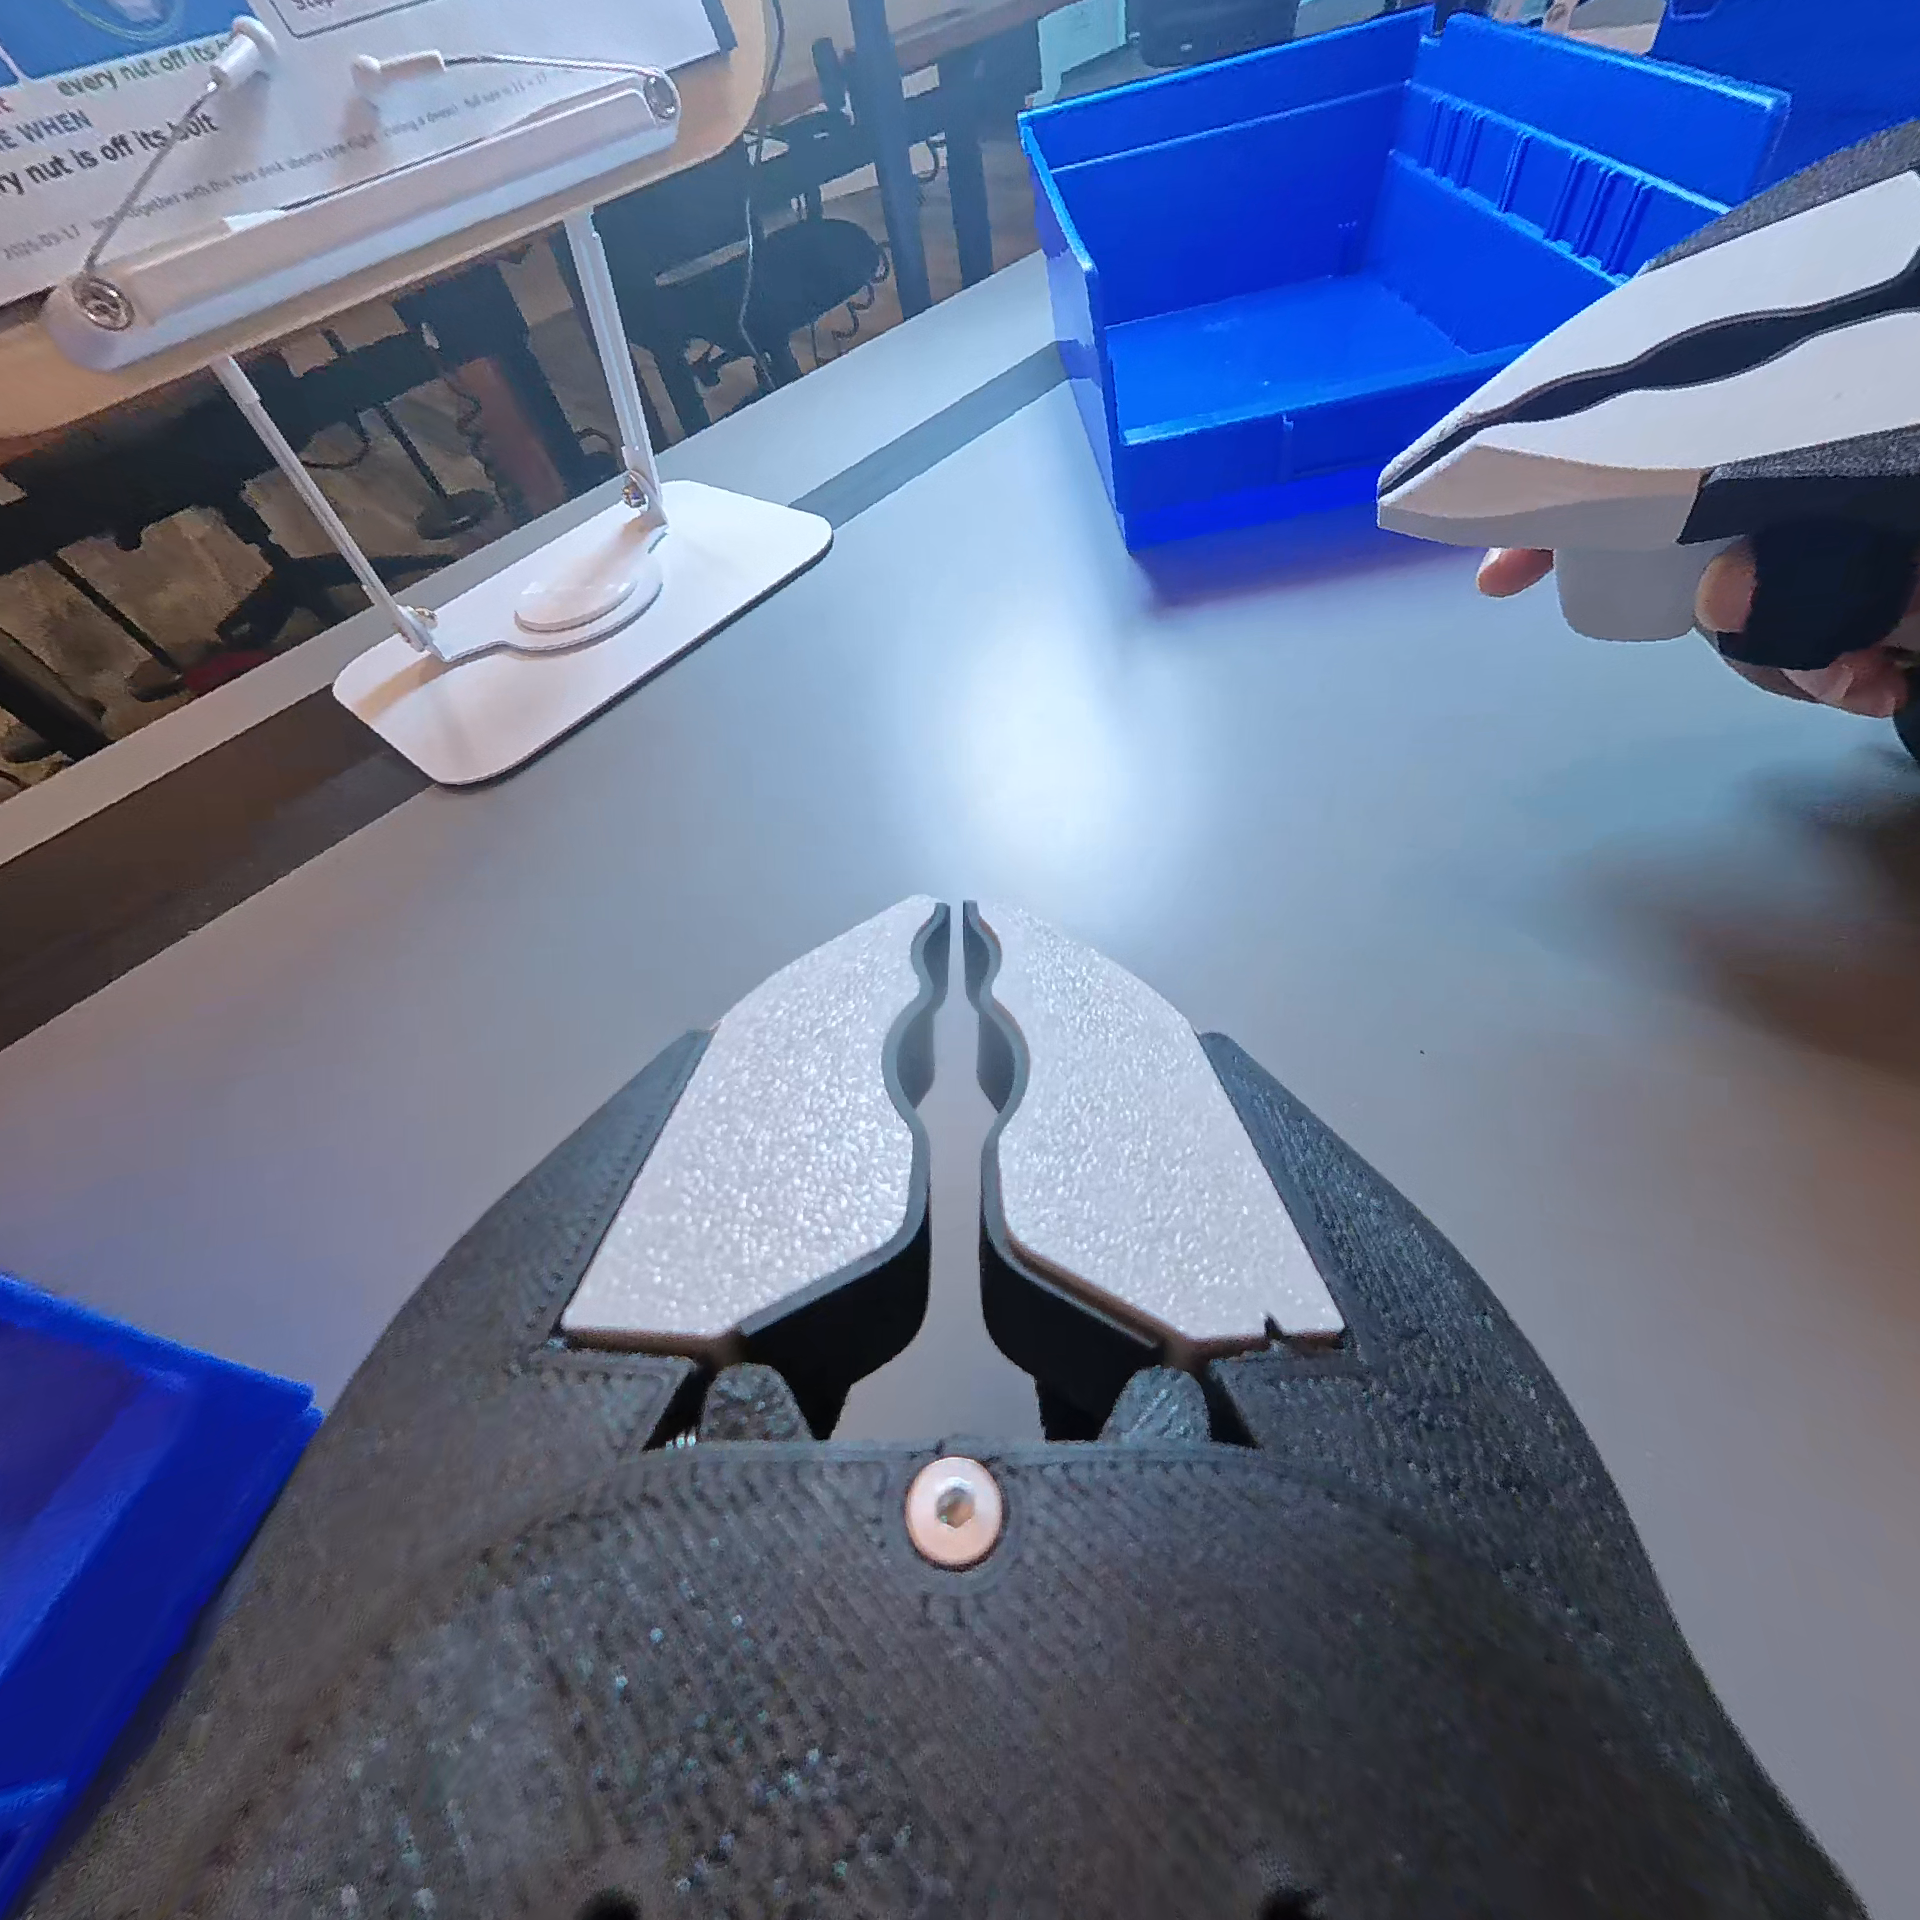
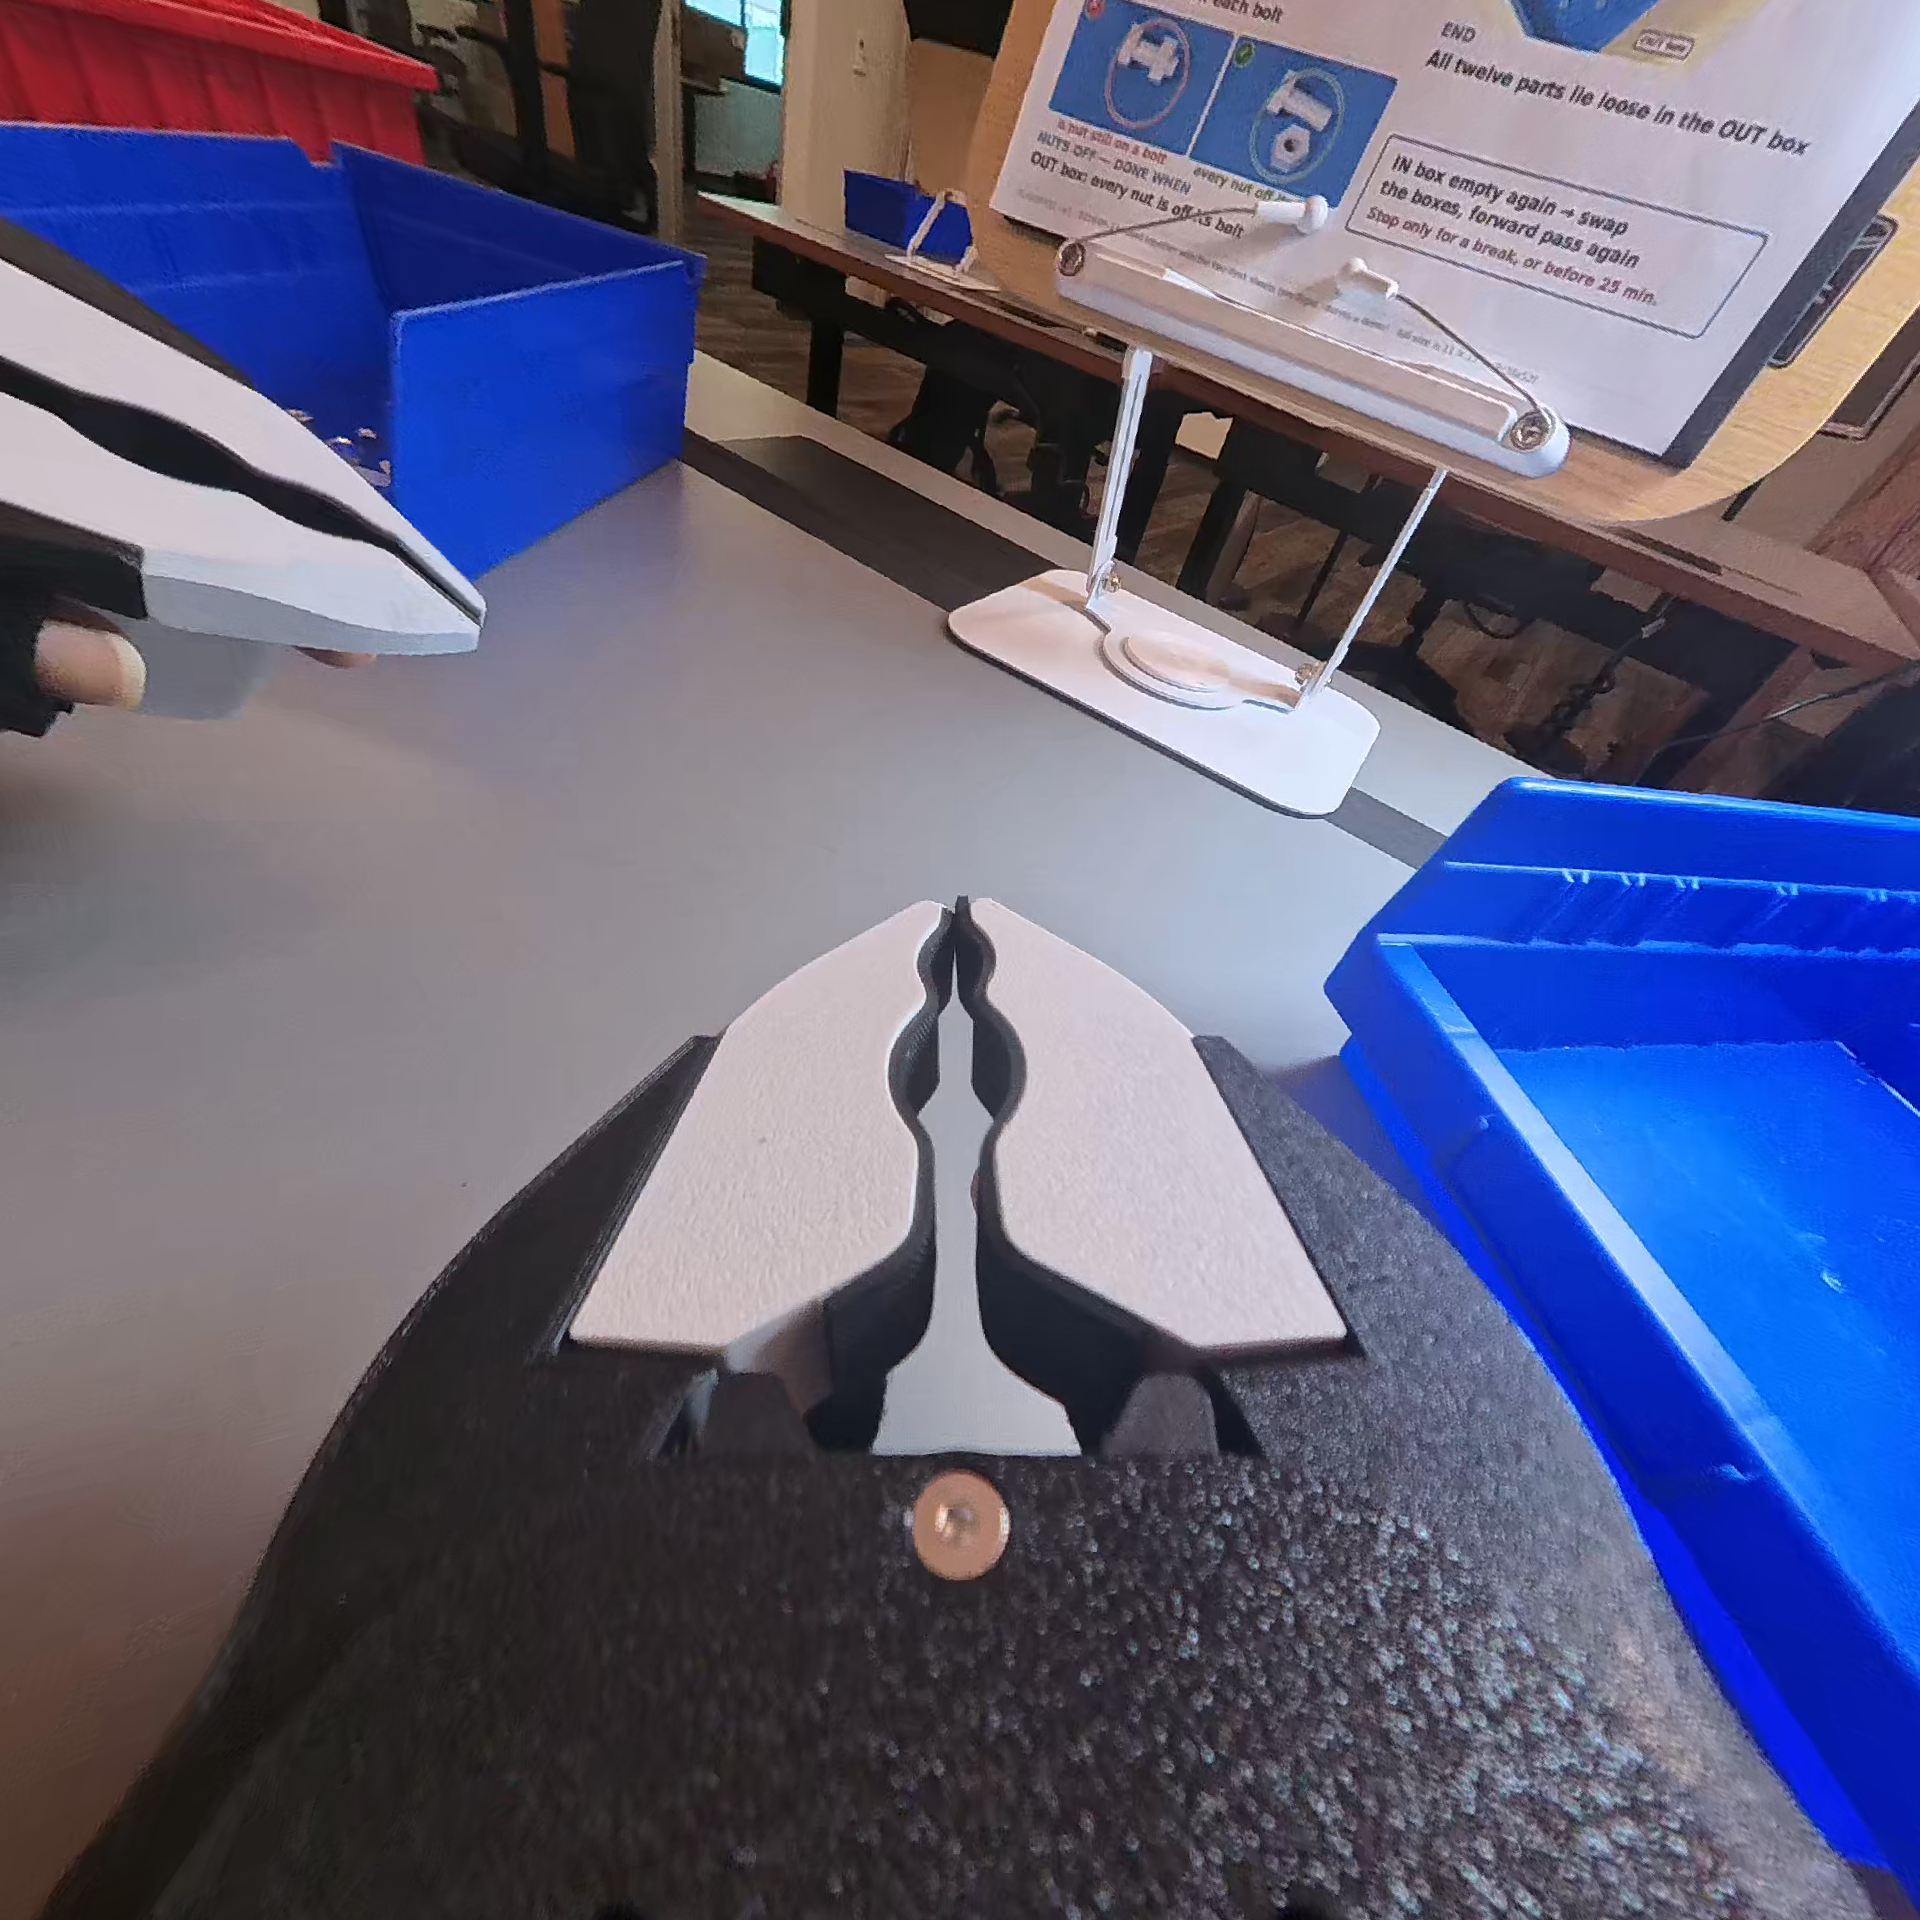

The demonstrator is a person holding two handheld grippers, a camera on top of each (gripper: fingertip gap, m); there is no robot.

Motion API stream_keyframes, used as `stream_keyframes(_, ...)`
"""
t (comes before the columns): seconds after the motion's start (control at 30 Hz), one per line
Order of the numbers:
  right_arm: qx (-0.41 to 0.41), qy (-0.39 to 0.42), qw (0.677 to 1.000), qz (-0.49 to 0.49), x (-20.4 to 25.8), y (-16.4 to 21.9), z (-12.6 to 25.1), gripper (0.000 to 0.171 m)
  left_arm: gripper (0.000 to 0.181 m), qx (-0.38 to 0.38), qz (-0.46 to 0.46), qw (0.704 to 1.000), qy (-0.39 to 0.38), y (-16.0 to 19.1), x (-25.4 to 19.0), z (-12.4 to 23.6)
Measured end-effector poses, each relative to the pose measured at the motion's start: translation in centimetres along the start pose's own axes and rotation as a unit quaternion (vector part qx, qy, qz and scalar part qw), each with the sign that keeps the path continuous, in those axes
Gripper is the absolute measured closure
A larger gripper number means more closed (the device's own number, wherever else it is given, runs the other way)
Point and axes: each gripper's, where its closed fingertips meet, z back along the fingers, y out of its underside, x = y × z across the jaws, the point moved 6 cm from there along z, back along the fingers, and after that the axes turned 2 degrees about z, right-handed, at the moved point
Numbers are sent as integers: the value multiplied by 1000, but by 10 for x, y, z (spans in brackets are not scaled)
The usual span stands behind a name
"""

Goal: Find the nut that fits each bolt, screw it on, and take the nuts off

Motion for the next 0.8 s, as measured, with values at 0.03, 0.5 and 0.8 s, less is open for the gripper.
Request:
stream_keyframes(0.03, -1, 0, 1000, 2, 0, 0, 0, 171, 181, -2, -2, 1000, -1, 0, -1, 0)
stream_keyframes(0.5, 11, 2, 1000, 14, 3, 1, -1, 171, 181, 4, 12, 999, -45, -1, 6, 1)
stream_keyframes(0.8, 26, 22, 999, -8, -6, 5, -2, 171, 181, -1, 43, 996, -81, 1, 23, 10)
